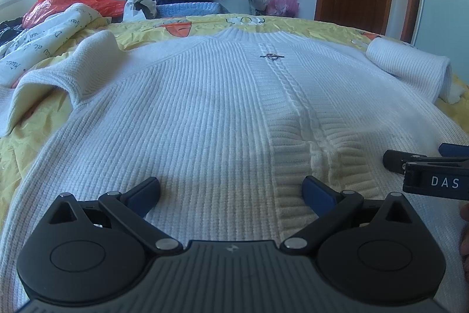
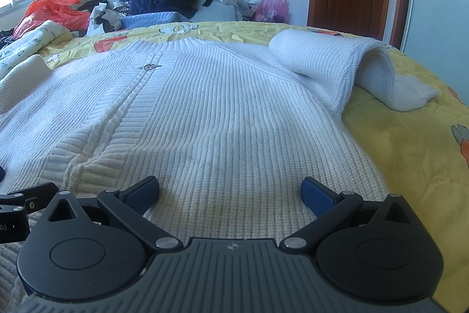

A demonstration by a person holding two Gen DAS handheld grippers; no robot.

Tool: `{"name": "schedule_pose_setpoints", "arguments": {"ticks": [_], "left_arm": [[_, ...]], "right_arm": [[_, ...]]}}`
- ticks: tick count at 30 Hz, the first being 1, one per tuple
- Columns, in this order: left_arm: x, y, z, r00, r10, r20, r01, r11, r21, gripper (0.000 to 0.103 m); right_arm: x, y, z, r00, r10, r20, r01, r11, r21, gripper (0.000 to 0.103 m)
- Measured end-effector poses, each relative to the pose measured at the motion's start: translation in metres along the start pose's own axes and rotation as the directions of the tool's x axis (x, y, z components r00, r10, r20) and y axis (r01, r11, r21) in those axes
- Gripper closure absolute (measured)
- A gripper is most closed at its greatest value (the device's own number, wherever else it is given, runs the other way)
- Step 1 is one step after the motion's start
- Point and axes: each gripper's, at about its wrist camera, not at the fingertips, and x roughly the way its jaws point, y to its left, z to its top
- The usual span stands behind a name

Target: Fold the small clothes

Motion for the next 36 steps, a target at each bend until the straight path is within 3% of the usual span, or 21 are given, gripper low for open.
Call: {"name": "schedule_pose_setpoints", "arguments": {"ticks": [9,13,16,20,23,25,27,31,33,36], "left_arm": [[0.0,0.0,0.0,1.0,0.0,0.0,0.0,1.0,0.0,0.0],[0.0,0.0,0.0,1.0,-0.001,0.001,0.001,1.0,-0.001,0.0],[0.0,-0.001,0.0,1.0,-0.004,0.002,0.004,1.0,-0.002,0.0],[0.0,-0.002,0.0,1.0,-0.005,0.002,0.005,1.0,-0.003,0.0],[0.0,-0.002,0.0,1.0,-0.005,0.002,0.005,1.0,-0.004,0.0],[0.001,-0.002,0.001,1.0,-0.007,0.003,0.007,1.0,-0.006,0.0],[0.001,-0.002,0.001,1.0,-0.008,0.004,0.008,1.0,-0.007,0.0],[0.001,-0.003,0.001,1.0,-0.009,0.004,0.009,1.0,-0.008,0.0],[0.001,-0.003,0.001,1.0,-0.009,0.004,0.009,1.0,-0.008,0.0],[0.001,-0.002,0.001,1.0,-0.009,0.004,0.009,1.0,-0.009,0.0]], "right_arm": [[-0.003,-0.002,0.002,1.0,0.01,-0.004,-0.01,1.0,-0.004,0.0],[-0.007,-0.016,0.007,0.995,0.099,-0.011,-0.099,0.995,-0.005,0.002],[-0.026,-0.059,0.026,0.979,0.165,0.119,-0.177,0.979,0.1,0.004],[-0.031,-0.133,0.06,0.962,0.083,0.262,-0.14,0.968,0.21,0.0],[-0.004,-0.2,0.082,0.977,0.002,0.214,-0.083,0.927,0.367,0.0],[0.023,-0.239,0.09,0.991,-0.088,0.101,0.031,0.884,0.466,0.0],[0.05,-0.262,0.097,0.988,-0.155,-0.002,0.137,0.87,0.474,0.005],[0.083,-0.28,0.102,0.968,-0.246,-0.042,0.242,0.88,0.408,0.005],[0.096,-0.285,0.105,0.965,-0.257,-0.062,0.259,0.874,0.411,0.005],[0.114,-0.301,0.106,0.976,-0.209,-0.056,0.211,0.863,0.46,0.008]]}}
